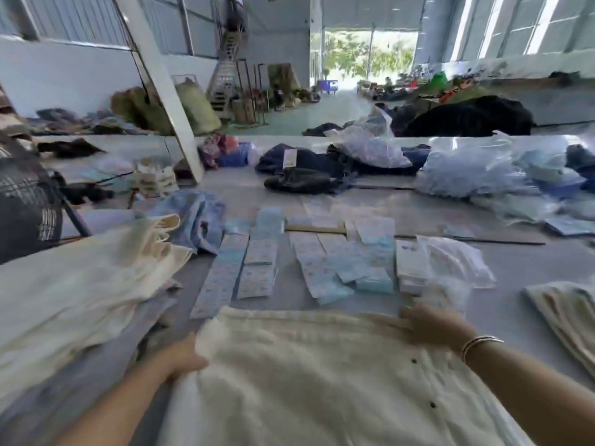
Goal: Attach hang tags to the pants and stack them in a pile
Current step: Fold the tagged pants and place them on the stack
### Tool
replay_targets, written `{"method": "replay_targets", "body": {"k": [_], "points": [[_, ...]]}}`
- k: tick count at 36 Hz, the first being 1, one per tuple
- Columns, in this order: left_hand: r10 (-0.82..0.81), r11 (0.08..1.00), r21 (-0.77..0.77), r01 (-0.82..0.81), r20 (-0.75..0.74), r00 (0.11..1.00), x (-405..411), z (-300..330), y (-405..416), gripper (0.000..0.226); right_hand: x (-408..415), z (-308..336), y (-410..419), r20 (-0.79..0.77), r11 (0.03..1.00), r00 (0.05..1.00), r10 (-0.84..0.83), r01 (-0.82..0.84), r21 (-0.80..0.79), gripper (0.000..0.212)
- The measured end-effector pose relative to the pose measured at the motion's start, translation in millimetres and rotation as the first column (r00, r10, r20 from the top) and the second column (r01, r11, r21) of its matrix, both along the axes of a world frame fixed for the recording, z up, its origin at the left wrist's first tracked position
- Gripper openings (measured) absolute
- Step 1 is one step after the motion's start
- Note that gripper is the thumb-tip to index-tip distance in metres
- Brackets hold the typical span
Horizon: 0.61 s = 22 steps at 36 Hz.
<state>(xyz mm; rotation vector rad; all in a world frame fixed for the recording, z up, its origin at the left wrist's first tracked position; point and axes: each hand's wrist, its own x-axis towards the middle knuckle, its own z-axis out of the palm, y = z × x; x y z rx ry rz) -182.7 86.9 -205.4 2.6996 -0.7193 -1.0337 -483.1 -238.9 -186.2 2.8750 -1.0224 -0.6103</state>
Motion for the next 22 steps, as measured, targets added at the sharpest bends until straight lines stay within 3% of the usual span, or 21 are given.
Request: {"method": "replay_targets", "body": {"k": [1, 3, 6, 9, 12, 14, 17, 19, 22], "points": [[0.002, 1.000, 0.009, -0.003, 0.087, 0.996, 3.2, -8.7, -0.7, 0.076, -1.6, -12.4, -0.7, 0.009, 0.998, 1.000, -0.004, 0.004, -0.069, 0.041], [-0.090, 0.992, 0.109, 0.063, 0.265, 0.960, 4.1, -8.8, -6.8, 0.087, -15.2, -18.9, -4.1, 0.199, 0.995, 0.979, -0.052, 0.067, -0.071, 0.057], [-0.275, 0.961, 0.160, 0.223, 0.536, 0.798, -2.8, -7.2, -26.3, 0.079, -46.1, -18.7, -16.5, 0.515, 0.981, 0.838, -0.182, 0.188, 0.041, 0.045], [-0.291, 0.912, -0.045, 0.409, 0.633, 0.718, -28.5, -12.7, -54.3, 0.069, -89.3, -22.2, -21.3, 0.644, 0.901, 0.640, -0.418, 0.384, 0.203, 0.025], [-0.333, 0.804, -0.241, 0.544, 0.576, 0.747, -71.4, -33.3, -81.1, 0.059, -118.7, -35.3, -16.0, 0.416, 0.765, 0.642, -0.644, 0.554, 0.328, 0.032], [-0.379, 0.793, -0.246, 0.558, 0.517, 0.767, -94.5, -52.6, -97.3, 0.059, -125.6, -40.9, -6.5, 0.261, 0.645, 0.597, -0.759, 0.632, 0.429, 0.051], [-0.395, 0.849, -0.146, 0.508, 0.463, 0.793, -116.5, -77.6, -115.4, 0.064, -123.6, -43.7, 0.7, 0.195, 0.518, 0.505, -0.841, 0.646, 0.561, 0.084], [-0.369, 0.866, -0.093, 0.491, 0.545, 0.753, -120.5, -86.9, -120.4, 0.067, -120.1, -37.8, -1.4, 0.122, 0.461, 0.512, -0.850, 0.612, 0.643, 0.075], [-0.328, 0.875, -0.092, 0.475, 0.610, 0.721, -116.8, -94.0, -122.8, 0.070, -116.0, -16.0, 2.4, 0.023, 0.252, 0.481, -0.876, 0.417, 0.874, 0.054]]}}
